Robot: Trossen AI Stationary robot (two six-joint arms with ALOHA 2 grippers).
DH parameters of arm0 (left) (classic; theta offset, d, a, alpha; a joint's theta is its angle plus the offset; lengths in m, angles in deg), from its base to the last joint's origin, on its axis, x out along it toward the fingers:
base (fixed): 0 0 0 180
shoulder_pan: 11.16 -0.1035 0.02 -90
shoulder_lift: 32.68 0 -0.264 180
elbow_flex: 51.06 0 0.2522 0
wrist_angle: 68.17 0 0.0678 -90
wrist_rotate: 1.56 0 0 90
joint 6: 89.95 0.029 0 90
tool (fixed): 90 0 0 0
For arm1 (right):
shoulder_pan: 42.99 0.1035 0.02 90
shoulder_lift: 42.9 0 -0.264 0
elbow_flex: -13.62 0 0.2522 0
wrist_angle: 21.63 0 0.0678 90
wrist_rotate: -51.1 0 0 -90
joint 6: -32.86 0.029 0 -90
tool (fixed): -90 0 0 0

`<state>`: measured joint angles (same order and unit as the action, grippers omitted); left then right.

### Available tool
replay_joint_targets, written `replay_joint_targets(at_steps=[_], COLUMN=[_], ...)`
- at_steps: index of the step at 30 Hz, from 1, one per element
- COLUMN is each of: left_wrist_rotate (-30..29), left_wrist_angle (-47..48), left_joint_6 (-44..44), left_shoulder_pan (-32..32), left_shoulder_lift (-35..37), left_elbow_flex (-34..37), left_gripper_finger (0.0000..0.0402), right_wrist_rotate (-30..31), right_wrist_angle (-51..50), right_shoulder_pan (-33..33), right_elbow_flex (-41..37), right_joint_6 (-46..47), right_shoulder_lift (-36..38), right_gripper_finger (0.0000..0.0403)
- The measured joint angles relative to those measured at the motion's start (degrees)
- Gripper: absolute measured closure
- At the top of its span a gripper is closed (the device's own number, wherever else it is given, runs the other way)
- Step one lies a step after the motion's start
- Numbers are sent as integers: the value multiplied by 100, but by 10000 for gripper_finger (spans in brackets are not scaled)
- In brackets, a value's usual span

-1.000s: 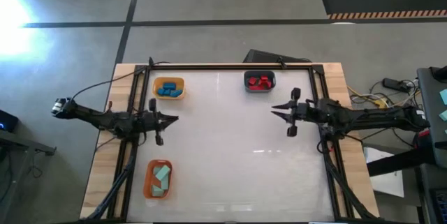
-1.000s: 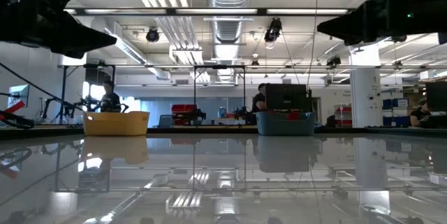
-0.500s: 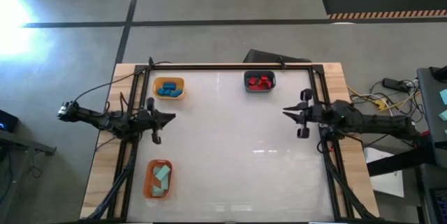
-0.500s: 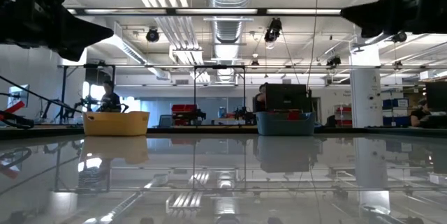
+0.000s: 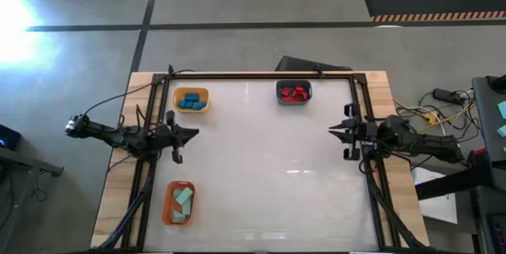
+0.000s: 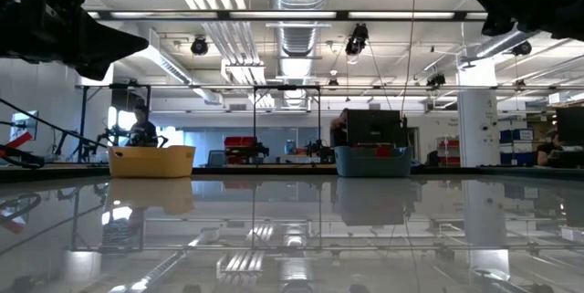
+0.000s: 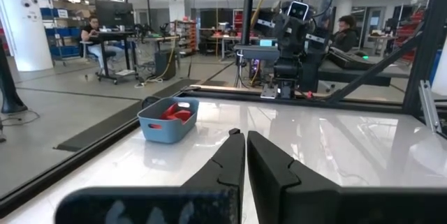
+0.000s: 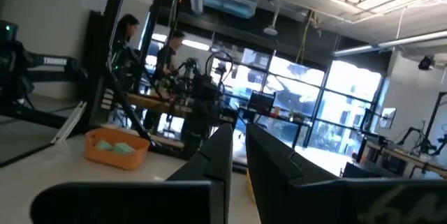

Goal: Sort & place blocks by color
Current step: Return to Home Position

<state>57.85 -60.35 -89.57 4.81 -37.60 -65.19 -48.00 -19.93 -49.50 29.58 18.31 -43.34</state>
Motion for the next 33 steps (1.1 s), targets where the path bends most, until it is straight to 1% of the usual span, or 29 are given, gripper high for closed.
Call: replay_joint_targets(at_steps=[4,11,15,33], left_wrist_rotate=[-2,-7,-9,-9], left_wrist_angle=[-1,0,0,0], left_joint_6=[0,0,0,-2], left_shoulder_pan=[0,0,0,0], left_shoulder_lift=[-5,-58,-57,-66], left_elbow_flex=[2,7,7,-2], left_gripper_finger=[402,402,402,402], right_wrist_rotate=[-10,6,6,8], right_wrist_angle=[-11,-96,-227,-220], right_shoulder_pan=[0,0,0,0], right_elbow_flex=[-4,-4,-4,-4], right_joint_6=[163,728,721,706], right_shoulder_lift=[-3,-93,-159,-230], right_gripper_finger=[370,369,369,369])
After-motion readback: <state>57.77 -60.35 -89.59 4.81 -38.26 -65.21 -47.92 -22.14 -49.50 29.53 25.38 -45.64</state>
